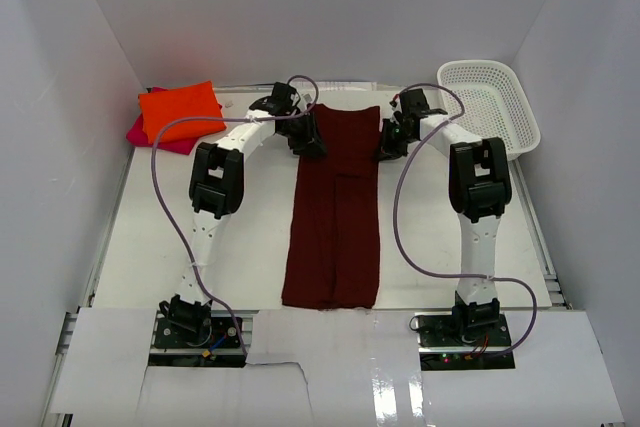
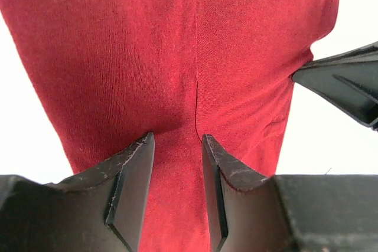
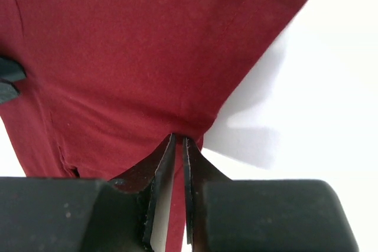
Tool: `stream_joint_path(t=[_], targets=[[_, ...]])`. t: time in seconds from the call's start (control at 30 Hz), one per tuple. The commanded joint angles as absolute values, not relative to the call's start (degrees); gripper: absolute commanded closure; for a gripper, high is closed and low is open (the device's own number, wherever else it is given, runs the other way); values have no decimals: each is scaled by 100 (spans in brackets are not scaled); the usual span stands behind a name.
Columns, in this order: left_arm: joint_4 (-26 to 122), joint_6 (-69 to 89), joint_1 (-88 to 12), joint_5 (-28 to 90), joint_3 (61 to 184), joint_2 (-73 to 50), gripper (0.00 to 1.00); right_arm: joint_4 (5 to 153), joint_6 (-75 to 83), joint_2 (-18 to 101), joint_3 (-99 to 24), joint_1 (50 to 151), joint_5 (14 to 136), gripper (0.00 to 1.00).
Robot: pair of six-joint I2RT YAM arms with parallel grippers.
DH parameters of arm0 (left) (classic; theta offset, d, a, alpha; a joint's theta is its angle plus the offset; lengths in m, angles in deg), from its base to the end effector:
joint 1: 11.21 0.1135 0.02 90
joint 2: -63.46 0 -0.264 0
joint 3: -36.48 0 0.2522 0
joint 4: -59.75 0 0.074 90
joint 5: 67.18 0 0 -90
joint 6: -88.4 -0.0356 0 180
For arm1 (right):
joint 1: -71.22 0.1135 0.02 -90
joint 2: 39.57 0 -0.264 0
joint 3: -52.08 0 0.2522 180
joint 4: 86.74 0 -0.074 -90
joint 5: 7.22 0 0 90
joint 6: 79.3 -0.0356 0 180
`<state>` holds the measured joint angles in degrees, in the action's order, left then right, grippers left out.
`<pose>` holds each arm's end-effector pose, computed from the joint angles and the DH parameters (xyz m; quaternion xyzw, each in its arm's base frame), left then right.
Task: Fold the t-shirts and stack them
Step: Rotate the tshirt 90 degrees
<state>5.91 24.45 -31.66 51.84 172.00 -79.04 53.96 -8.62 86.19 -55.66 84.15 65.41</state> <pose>0.4915 -0.2017 0.1518 0.0173 0.9389 -0.3190 0.1283 0.4581 0.1161 0.1588 0.0105 0.9495 0.2164 0.2269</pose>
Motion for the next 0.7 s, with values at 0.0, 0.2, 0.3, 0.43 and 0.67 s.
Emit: stream_joint_path(t=[0.0,0.2,0.3,0.43,0.67], targets=[[468,2477,-2950,4910,17364,-8121,50,5181,-855,9076,-6248,8396,6635,84],[468,2451,-2818,4796,17715,-8253,50,5146,-943,9674,-6960,8449,6424,84],[459,2495,-2765,4866,18013,-8393,50,5111,-978,9920,-7312,8449,6301,83],[459,2530,-2730,4919,18401,-8569,49,5093,-1022,10009,-7532,8467,6186,83],[556,2504,-2642,5288,18736,-8491,46,5672,-1040,9623,-7121,8467,5695,71]])
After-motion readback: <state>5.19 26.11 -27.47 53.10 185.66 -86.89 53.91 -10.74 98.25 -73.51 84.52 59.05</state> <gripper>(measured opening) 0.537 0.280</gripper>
